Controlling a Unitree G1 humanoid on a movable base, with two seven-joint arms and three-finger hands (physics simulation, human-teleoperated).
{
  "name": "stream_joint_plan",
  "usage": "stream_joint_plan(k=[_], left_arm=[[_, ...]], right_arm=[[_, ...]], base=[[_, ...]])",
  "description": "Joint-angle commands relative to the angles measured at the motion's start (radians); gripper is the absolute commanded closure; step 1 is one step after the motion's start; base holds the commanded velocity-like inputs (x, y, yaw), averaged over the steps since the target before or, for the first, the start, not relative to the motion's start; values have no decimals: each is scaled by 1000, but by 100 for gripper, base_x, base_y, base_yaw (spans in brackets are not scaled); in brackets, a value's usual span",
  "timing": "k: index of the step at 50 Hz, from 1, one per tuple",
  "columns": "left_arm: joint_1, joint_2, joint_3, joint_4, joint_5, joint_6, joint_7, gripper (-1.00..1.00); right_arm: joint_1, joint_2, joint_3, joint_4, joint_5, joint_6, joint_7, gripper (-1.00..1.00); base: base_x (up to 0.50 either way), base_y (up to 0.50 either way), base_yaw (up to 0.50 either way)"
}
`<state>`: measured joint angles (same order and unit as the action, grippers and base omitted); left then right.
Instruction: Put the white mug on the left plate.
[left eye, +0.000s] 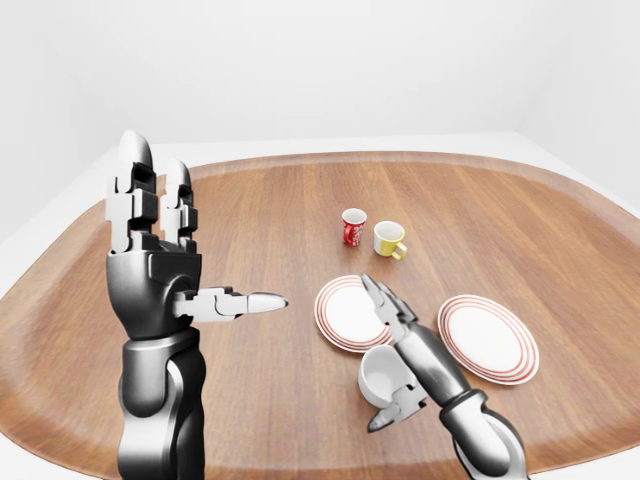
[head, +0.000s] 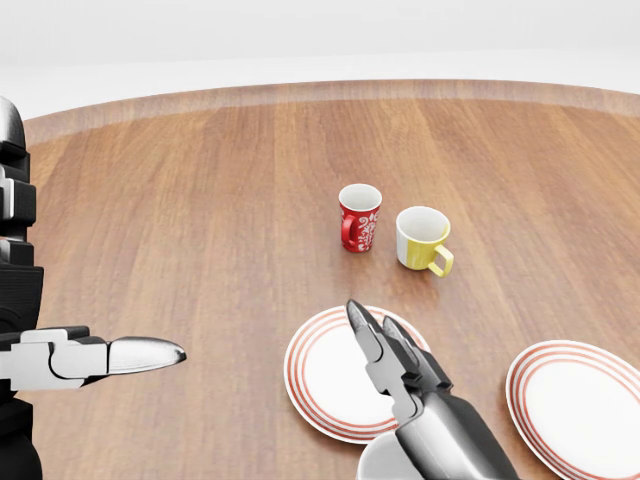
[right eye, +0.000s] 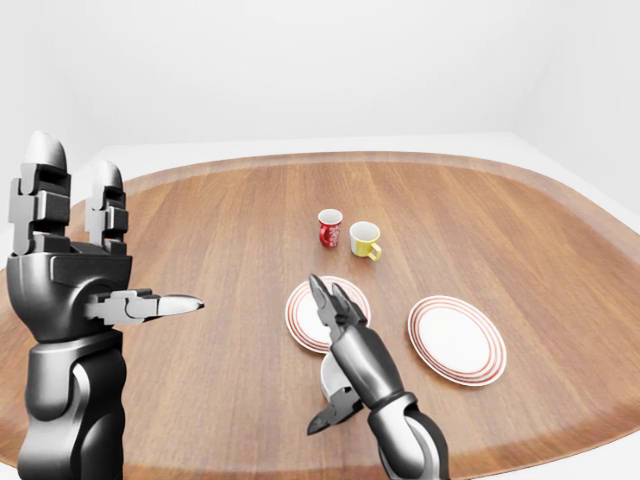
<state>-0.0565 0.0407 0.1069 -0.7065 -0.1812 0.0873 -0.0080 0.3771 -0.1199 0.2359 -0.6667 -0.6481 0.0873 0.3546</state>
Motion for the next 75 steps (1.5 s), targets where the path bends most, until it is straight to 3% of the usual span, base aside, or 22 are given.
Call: stream_joint_plan(k=[1, 34, 75], left_arm=[[1, -1, -1, -4, 0, 0, 0, -100], [3, -1, -1, -7, -2, 0, -3, -100], [9, -4, -7, -2, 2, 0, -4, -100]], right_arm=[[5, 1, 5, 23, -77, 0, 25, -100], [-40, 20, -31, 129, -223, 0, 66, -100], [-106, 38, -58, 311, -254, 0, 49, -100]], base=[[0, 0, 0], [0, 0, 0], [0, 0, 0]])
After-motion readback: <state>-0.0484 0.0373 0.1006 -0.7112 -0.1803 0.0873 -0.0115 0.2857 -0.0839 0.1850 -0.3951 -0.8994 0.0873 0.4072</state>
